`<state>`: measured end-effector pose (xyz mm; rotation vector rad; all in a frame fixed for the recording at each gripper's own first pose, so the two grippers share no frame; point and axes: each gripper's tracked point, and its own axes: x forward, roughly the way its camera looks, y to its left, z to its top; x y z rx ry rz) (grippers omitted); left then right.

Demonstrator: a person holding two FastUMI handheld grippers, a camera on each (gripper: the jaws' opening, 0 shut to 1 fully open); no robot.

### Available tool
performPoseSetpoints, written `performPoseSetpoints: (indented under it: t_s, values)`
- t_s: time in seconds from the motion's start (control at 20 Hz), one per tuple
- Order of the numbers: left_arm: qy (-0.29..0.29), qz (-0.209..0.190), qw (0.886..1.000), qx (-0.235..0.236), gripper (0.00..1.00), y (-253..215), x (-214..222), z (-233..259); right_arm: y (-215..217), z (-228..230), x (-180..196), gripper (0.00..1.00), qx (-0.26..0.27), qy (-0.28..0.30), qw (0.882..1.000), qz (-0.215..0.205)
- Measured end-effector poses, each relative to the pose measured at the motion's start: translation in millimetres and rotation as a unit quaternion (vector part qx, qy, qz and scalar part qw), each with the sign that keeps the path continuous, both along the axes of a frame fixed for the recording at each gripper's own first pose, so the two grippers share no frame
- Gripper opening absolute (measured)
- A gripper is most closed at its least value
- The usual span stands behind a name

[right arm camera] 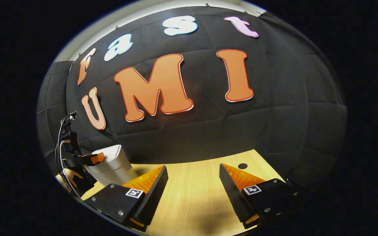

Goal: Press the lid of the desktop garbage bin to open it, pick up the crumpled paper on the desktop and throw it into the bin, then pick up the pop can on the desktop and drop it into the bin, and finally close the garbage bin lid.

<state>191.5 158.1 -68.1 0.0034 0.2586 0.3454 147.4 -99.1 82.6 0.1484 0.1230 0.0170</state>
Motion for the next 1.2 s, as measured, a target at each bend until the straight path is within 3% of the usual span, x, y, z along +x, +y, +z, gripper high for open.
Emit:
performPoseSetpoints:
  t_s: [0.25,0.65,0.85,1.2]
  values:
    - [-0.018,0.006,1.0,-0.014,0.93,-5.3,-4.9,14.0,-0.9,3.8,1.3,0.94,-0.004,-0.004,1.0,-0.002]
    - [-0.081,-0.07,0.994,-0.016,0.94,-83.3,-55.4,76.1,3.4,10.0,-5.0,0.94,-0.03,-0.015,0.999,-0.019]
    - [-0.083,-0.107,0.991,-0.018,0.94,-117.1,-73.2,69.2,9.4,13.3,-10.1,0.94,-0.056,-0.034,0.997,-0.032]
    - [-0.089,-0.122,0.988,-0.016,0.94,-136.4,-96.9,64.3,21.2,13.8,-20.2,0.94,-0.07,-0.045,0.996,-0.028]
